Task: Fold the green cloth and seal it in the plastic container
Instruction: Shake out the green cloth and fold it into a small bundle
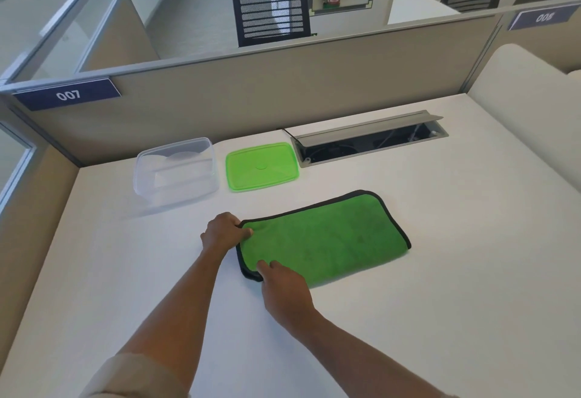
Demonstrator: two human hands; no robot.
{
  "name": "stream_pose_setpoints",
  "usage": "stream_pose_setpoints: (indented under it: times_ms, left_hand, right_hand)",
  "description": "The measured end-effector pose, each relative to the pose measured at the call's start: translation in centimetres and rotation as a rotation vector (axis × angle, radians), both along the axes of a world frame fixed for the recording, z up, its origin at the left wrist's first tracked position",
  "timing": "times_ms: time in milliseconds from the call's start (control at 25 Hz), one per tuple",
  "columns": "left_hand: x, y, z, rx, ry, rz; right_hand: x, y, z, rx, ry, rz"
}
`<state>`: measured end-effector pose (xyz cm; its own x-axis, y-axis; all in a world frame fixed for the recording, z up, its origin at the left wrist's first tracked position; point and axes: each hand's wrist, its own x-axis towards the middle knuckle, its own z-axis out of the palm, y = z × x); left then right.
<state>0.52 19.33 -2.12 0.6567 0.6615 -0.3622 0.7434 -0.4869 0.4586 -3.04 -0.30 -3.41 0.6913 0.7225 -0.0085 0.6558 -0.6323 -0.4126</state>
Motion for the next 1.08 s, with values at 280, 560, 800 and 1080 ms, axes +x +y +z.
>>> stream_pose_setpoints:
  times_ms: [280,560,800,1080]
  left_hand:
    - [2.2,-2.2,4.2,-0.055,-0.263,0.157]
    - [7.5,-9.7,8.6,-0.013,-0.42,0.086]
    - [11.9,-16.5,8.7,-0.065,-0.496,0.027]
    - [16.1,-22.4,5.8,-0.106,-0.44,0.026]
  right_hand:
    - [1.4,-1.3,2.2,0.337,0.184,-0.245]
    - [4.8,-6.7,4.9,0.619,0.33,-0.477]
    - [8.7,-12.4,5.3,0.636,0.345,-0.613]
    - [12.7,-18.1,3.2,0.57,0.437,-0.736]
